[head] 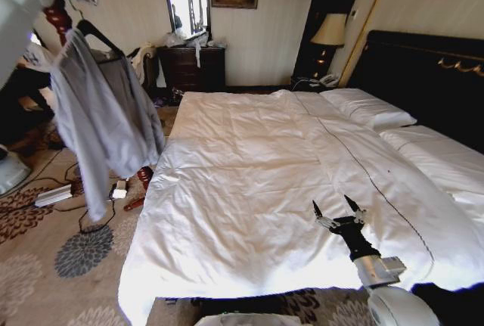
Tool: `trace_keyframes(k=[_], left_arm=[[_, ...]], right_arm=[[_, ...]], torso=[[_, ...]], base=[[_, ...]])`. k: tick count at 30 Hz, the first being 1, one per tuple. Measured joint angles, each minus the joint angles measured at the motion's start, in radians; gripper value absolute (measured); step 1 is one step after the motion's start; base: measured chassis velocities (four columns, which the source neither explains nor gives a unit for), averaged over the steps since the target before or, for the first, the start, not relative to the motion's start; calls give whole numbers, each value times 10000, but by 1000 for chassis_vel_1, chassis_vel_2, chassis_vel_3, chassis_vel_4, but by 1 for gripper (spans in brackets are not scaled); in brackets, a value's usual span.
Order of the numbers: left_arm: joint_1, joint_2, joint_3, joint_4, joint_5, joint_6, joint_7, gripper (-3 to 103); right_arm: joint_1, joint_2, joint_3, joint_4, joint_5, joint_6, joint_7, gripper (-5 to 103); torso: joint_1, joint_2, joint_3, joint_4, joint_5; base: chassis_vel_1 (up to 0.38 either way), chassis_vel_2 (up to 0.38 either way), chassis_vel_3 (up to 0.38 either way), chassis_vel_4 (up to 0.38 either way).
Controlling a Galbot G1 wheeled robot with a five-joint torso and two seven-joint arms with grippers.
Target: Pick up the clothes from the bed and hang them on the clothes hanger.
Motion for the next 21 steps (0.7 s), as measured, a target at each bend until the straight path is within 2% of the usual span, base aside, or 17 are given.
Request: trace_keyframes(k=[2,3,5,6,7,8,10,11,12,13,14,16,17,18,19,21], left_arm=[[1231,656,-881,-1499,-528,-878,-367,100],[1231,656,-881,-1499,-528,-878,-367,100],[2405,1348,-1372,-2733,-905,-1954,-656,100],[3209,1735,-1807,-3375,-1034,-2320,-783,100],[3991,2022,-2292,-3842,-1067,-2537,-842,100],[3991,2022,-2292,-3842,-1067,-2537,-842,100],[5970,2575,-3729,-4949,-1031,-2898,-1017,100],[7079,2777,-4551,-5476,-935,-3091,-1091,100],[7079,2777,-4551,-5476,-935,-3091,-1091,100],[8567,2931,-5706,-5968,-723,-3330,-1158,100],[10090,2967,-6795,-6416,-486,-3507,-1177,100],[12401,2681,-8240,-6935,-108,-3670,-1103,100],[12401,2681,-8240,-6935,-108,-3670,-1103,100],[13651,2323,-9019,-7198,173,-3748,-1009,100],[14679,2028,-9655,-7436,445,-3850,-970,100],[16703,1377,-10759,-7818,1164,-4112,-719,100]], right_arm=[[-1,1,2,-1,0,0,2,100],[-1,1,2,-1,0,0,2,100],[0,0,1,0,1,0,0,100],[0,1,0,0,0,0,-1,100],[-1,0,1,-1,1,0,0,100],[-1,0,1,-1,1,0,0,100],[-3,0,2,-1,0,0,0,100],[2,0,2,0,0,0,0,100],[2,0,2,0,0,0,0,100],[0,0,2,-1,1,-1,0,100],[-1,0,2,0,0,-1,1,100],[-2,0,2,0,1,0,-1,100],[-2,0,2,0,1,0,-1,100],[0,0,1,1,0,0,-1,100],[-2,1,2,0,1,0,0,100],[0,1,2,-1,0,0,1,100]], torso=[[8,-2,4,2,-3],[8,-2,4,2,-3],[11,-4,6,14,-14],[7,-3,3,15,-8],[5,-2,2,17,-9],[5,-2,2,17,-9],[5,-2,3,18,-17],[6,-2,2,16,-8],[6,-2,2,16,-8],[6,-2,3,12,-6],[5,-1,2,12,-5],[4,-1,2,14,-6],[4,-1,2,14,-6],[5,-2,3,10,-17],[9,-2,4,3,-12],[9,-3,4,9,-4]], base=[[0,0,0,0],[0,0,0,0],[0,0,0,0],[0,0,0,0],[0,0,0,0],[0,0,0,0],[0,0,0,0],[0,0,0,0],[0,0,0,0],[0,0,0,0],[0,0,0,0],[0,0,0,0],[0,0,0,0],[0,0,0,0],[0,0,0,0],[0,0,0,0]])
